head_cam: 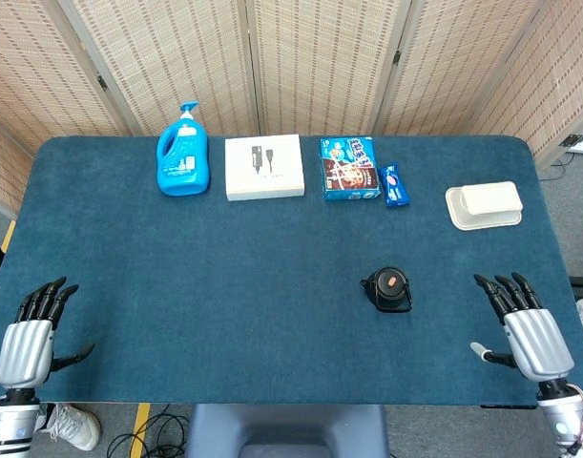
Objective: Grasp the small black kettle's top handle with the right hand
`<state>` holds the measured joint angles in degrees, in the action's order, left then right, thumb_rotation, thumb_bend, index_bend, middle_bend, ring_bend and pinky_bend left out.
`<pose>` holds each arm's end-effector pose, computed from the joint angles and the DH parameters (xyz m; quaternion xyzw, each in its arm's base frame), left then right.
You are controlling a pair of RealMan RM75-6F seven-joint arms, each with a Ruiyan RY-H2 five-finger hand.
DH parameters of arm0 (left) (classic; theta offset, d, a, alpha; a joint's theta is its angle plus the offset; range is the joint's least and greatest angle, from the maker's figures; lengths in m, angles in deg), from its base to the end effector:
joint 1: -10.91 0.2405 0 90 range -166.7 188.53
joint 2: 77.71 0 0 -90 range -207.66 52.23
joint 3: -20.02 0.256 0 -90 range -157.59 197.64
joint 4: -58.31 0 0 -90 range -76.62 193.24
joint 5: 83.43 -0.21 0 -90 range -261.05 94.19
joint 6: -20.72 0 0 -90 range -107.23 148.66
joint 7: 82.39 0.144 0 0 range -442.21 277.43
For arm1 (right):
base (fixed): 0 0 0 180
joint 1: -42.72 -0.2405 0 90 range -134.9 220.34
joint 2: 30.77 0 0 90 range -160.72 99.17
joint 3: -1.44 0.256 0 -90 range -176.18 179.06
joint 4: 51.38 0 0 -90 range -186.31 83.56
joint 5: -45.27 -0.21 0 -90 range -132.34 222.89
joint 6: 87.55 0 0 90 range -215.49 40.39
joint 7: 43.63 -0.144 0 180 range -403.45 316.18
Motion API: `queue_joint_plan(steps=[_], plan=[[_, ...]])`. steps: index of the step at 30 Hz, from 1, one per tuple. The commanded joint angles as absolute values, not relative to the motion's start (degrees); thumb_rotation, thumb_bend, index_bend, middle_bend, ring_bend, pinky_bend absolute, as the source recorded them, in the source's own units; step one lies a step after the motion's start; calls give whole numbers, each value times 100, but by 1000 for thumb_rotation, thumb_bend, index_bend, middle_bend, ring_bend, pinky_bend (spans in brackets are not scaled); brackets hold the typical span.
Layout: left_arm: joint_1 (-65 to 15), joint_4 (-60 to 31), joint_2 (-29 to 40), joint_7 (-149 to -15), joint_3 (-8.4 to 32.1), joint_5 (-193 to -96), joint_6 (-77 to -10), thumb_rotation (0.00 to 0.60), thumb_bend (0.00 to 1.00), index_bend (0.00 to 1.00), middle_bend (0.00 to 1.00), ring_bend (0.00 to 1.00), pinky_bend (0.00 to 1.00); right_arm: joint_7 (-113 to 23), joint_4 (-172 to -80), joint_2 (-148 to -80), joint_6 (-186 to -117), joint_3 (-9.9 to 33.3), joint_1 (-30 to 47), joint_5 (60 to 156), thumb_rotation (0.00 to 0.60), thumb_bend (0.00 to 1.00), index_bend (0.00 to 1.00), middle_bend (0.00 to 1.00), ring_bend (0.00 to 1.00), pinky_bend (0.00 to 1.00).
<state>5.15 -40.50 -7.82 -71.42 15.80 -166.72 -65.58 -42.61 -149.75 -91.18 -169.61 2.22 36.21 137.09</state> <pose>-0.2786 0.1874 0.1272 -0.5767 -0.3915 -0.4018 0.5939 -0.2822 -0.1788 0.1527 0.6443 -0.3861 0.3939 0.5298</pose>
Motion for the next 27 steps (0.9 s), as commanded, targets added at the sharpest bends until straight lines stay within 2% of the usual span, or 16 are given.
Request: queue_joint_plan(steps=[1,3,9,18,21,27], plan=[[513,-4038,-802,-7146,1592,-16600,-6491,600,152,173,100,110,145,-4155,-15043,-9148,-16660,195,3477,13627,600,0,89,208,125,0],[507,-4035,-812,-7150,1598,-16574,-6456,600,151,173,100,110,145,-4092,-15070,-9183,-16467,193,3373,13604,600,0,129,228,135,0],[521,-3998,-809,-7203,1612,-16533,-6433,600,152,173,100,110,145,-3863,-15127,-9287,-15933,218,3063,13494,600,0,340,281,171,0],[532,-3921,-820,-7294,1632,-16449,-6361,600,152,173,100,110,145,-3600,-14910,-9769,-15095,370,2476,13180,600,0,350,287,182,0],[541,-3894,-822,-7317,1634,-16419,-6350,600,152,173,100,110,145,-3548,-14768,-9936,-14935,421,2327,13100,600,0,306,222,164,0],[539,-3932,-865,-7350,1665,-16407,-6289,600,151,173,100,110,145,-3338,-14559,-10116,-14686,580,2066,12820,600,0,61,72,36,0]])
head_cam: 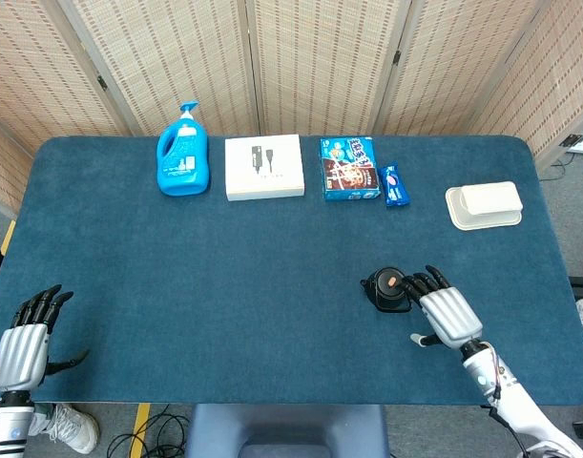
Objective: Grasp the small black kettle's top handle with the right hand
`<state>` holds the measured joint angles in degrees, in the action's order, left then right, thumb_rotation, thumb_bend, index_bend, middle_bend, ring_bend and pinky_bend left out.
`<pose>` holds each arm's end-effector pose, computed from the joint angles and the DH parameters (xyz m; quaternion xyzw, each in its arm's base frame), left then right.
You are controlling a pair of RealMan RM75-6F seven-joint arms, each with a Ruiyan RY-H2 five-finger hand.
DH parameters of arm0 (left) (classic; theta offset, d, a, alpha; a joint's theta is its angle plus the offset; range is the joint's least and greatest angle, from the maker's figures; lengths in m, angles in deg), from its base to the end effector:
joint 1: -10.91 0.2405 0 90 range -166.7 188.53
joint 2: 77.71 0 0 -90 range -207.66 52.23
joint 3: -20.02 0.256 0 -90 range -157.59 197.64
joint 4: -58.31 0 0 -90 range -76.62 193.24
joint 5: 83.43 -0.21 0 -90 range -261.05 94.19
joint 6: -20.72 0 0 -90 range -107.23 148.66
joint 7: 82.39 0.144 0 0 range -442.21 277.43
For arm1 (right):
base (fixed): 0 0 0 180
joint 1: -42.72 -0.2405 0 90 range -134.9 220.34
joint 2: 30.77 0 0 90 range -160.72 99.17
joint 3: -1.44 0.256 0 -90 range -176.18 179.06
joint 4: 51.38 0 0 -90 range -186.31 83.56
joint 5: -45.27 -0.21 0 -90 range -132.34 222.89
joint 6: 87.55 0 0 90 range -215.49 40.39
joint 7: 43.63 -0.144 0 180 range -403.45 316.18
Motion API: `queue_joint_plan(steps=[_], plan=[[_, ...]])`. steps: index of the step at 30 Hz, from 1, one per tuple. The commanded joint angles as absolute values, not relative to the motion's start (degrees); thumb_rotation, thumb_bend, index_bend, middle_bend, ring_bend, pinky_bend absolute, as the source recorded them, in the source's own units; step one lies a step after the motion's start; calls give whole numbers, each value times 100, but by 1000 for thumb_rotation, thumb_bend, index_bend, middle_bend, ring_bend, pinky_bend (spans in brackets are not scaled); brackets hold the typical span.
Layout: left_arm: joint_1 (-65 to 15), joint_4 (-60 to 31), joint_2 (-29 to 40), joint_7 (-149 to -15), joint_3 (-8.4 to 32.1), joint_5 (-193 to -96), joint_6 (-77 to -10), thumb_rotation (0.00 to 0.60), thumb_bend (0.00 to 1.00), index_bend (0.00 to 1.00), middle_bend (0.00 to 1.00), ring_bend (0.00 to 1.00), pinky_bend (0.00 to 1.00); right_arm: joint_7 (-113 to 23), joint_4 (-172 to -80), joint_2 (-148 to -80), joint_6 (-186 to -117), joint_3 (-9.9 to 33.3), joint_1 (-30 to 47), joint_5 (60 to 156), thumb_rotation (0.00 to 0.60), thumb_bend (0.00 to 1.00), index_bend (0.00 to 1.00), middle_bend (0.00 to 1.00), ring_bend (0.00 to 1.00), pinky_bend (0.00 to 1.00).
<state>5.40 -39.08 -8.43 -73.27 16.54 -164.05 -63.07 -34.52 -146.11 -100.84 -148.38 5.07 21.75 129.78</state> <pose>-0.2947 0.1839 0.1254 -0.5753 -0.4183 -0.3749 0.5945 -0.2504 -0.2487 0.0685 0.7388 -0.3900 0.3301 0.4395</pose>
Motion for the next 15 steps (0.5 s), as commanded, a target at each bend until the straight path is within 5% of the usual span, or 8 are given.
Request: queue_joint_plan(steps=[1,15], plan=[[540,-3945,-878,-7369,1668,-16407,-6284,600,152,173,100,110,145,-3300,-14545,-10115,-14643,604,2026,12770,600,0,28,52,22,0],[527,-3967,-880,-7324,1642,-16359,-6268,600,151,174,100,110,145,-3220,-14066,-10268,-13899,866,1358,12165,600,0,4,35,8,0]])
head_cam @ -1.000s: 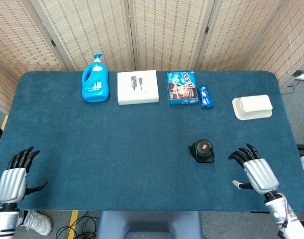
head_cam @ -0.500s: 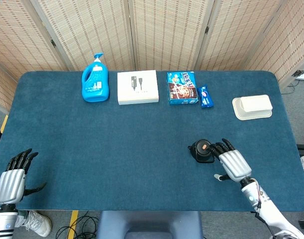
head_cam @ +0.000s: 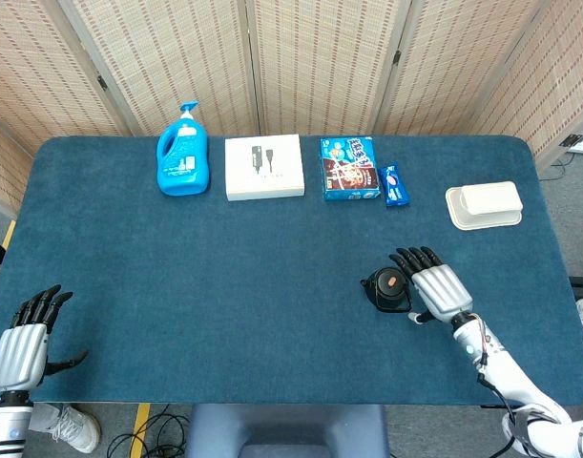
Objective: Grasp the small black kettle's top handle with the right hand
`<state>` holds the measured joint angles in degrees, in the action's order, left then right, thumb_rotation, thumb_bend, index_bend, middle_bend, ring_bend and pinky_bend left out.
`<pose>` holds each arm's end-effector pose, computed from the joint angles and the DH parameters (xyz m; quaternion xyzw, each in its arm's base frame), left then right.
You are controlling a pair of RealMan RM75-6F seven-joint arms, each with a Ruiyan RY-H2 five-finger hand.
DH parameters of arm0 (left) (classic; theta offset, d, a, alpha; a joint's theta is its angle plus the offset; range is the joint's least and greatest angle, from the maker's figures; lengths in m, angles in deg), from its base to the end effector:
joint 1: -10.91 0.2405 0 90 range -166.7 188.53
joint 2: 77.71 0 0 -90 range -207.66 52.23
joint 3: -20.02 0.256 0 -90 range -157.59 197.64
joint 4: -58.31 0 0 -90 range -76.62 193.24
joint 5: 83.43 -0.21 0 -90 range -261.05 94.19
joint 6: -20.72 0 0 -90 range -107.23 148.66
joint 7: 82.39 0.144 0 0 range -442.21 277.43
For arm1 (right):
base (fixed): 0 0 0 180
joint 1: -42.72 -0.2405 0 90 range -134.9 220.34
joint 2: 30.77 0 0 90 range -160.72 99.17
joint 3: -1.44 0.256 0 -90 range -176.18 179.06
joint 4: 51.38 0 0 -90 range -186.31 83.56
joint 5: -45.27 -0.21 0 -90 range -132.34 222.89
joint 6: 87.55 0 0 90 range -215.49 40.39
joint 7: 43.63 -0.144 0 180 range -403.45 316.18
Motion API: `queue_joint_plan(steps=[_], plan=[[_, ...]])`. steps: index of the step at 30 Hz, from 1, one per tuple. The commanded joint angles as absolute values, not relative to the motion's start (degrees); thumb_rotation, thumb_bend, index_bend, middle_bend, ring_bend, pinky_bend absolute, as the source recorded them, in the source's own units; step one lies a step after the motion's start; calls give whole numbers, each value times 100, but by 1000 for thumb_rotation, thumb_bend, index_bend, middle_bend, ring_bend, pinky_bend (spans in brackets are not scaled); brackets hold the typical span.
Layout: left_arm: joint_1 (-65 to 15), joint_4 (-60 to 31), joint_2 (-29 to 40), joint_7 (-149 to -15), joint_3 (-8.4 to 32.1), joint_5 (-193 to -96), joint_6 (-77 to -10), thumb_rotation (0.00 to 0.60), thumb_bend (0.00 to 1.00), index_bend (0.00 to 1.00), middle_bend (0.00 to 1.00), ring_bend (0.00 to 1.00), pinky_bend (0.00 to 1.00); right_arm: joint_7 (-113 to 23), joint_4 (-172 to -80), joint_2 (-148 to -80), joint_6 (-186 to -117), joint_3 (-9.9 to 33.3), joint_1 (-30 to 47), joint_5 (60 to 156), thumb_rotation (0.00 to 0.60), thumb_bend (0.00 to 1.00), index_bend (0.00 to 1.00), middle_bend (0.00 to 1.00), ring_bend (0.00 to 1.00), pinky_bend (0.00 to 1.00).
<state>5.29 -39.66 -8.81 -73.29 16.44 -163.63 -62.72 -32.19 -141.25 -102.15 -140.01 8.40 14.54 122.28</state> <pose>-0.2940 0.1846 0.1263 -0.5742 -0.4219 -0.3741 0.5935 -0.2460 -0.2980 0.0634 0.7543 -0.3800 0.2939 0.4475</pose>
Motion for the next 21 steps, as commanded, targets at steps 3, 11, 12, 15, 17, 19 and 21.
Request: queue_joint_plan(steps=[3,11,12,15,17,19,21], plan=[[532,-3968,-882,-7323,1645,-16344,-6266,600,152,174,100,110,145,-3238,-14070,-10291,-13823,844,1271,12165,600,0,5,35,8,0],[542,-3954,-895,-7321,1641,-16324,-6276,600,151,174,100,110,144,-3104,-13835,-10368,-13628,955,1029,11777,600,0,4,35,8,0],[543,-3952,-895,-7315,1637,-16316,-6278,600,151,174,100,110,144,-3102,-13772,-10383,-13604,992,987,11704,600,0,4,35,8,0],[547,-3947,-901,-7300,1641,-16311,-6281,600,152,174,100,110,145,-3174,-13582,-10440,-13568,1092,883,11581,600,0,4,35,8,0],[550,-3947,-900,-7295,1639,-16308,-6288,600,152,174,100,110,145,-3233,-13461,-10465,-13532,1146,823,11509,600,0,4,35,8,0],[554,-3946,-901,-7288,1636,-16295,-6291,600,151,174,100,110,145,-3270,-13331,-10481,-13488,1186,760,11437,600,0,5,35,8,0],[557,-3947,-903,-7283,1639,-16287,-6287,600,152,174,100,110,145,-3245,-13224,-10482,-13450,1190,713,11372,600,0,5,35,8,0]])
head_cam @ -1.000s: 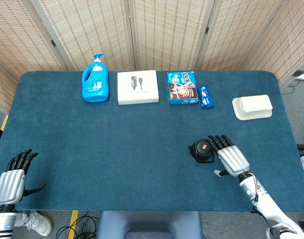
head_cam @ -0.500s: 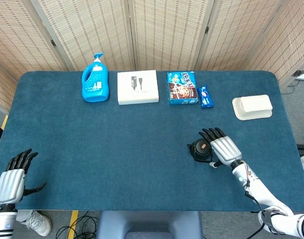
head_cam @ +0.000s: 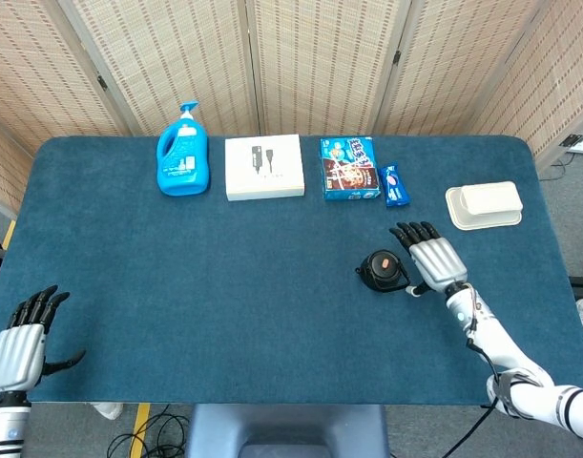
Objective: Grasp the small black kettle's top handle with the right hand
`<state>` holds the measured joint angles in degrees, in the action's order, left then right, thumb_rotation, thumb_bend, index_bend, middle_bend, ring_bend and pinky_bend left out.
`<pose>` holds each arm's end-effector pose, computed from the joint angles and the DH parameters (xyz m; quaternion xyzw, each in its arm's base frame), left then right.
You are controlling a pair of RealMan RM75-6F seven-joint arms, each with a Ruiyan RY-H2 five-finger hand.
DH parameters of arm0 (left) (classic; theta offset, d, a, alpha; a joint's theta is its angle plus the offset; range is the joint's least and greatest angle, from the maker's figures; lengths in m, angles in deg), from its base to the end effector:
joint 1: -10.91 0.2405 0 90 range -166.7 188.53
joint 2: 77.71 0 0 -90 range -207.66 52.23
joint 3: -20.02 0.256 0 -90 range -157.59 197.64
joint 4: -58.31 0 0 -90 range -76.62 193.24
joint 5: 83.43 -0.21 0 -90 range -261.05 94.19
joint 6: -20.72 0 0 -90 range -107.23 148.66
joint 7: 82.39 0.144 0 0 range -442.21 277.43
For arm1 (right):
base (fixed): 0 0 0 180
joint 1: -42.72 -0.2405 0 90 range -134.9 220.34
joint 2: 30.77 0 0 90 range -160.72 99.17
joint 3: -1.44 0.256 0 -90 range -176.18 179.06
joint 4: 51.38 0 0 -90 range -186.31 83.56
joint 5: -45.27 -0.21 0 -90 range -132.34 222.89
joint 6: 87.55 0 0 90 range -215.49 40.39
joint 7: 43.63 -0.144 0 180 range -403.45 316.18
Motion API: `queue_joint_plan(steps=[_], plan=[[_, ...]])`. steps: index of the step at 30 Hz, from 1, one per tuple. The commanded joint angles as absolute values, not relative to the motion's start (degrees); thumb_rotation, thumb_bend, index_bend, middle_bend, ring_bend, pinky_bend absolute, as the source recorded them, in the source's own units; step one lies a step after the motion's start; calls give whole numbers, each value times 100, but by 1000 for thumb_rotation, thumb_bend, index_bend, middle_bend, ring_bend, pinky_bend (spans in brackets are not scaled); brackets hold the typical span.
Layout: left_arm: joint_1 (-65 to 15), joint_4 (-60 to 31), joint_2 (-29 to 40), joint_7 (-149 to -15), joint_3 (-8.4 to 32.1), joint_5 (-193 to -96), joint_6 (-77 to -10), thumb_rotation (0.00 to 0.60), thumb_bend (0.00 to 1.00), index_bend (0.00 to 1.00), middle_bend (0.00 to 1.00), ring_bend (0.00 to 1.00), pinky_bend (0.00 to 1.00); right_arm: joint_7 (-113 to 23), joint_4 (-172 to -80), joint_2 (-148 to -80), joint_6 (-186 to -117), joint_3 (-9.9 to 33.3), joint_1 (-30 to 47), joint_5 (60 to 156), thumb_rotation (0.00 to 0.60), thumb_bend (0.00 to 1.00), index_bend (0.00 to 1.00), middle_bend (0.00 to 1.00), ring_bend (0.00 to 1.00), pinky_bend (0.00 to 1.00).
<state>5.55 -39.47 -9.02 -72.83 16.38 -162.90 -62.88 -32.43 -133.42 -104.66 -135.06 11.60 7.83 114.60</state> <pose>-0.2976 0.1835 0.1286 -0.5715 -0.4211 -0.3667 0.6013 -0.2414 -0.3519 0.0676 0.7388 -0.3823 0.2872 0.4748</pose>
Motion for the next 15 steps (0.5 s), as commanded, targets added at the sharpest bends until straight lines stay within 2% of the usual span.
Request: queue_joint_plan(steps=[1,6,11,15], plan=[[560,-3947,-904,-7284,1642,-16289,-6288,600,152,174,100,110,145,-3214,-13200,-10473,-13440,1178,702,11347,600,0,4,35,8,0],[571,-3945,-908,-7303,1667,-16317,-6290,600,152,174,100,110,145,-3061,-13654,-10110,-13240,997,727,11157,600,7,5,37,8,0],[576,-3947,-918,-7341,1661,-16338,-6311,600,152,174,100,110,145,-2671,-14407,-9621,-13433,714,876,11269,600,16,5,46,8,0],[574,-3944,-919,-7368,1660,-16357,-6313,600,152,174,100,110,145,-2723,-14812,-9483,-13798,621,1050,11535,600,19,14,148,21,0]])
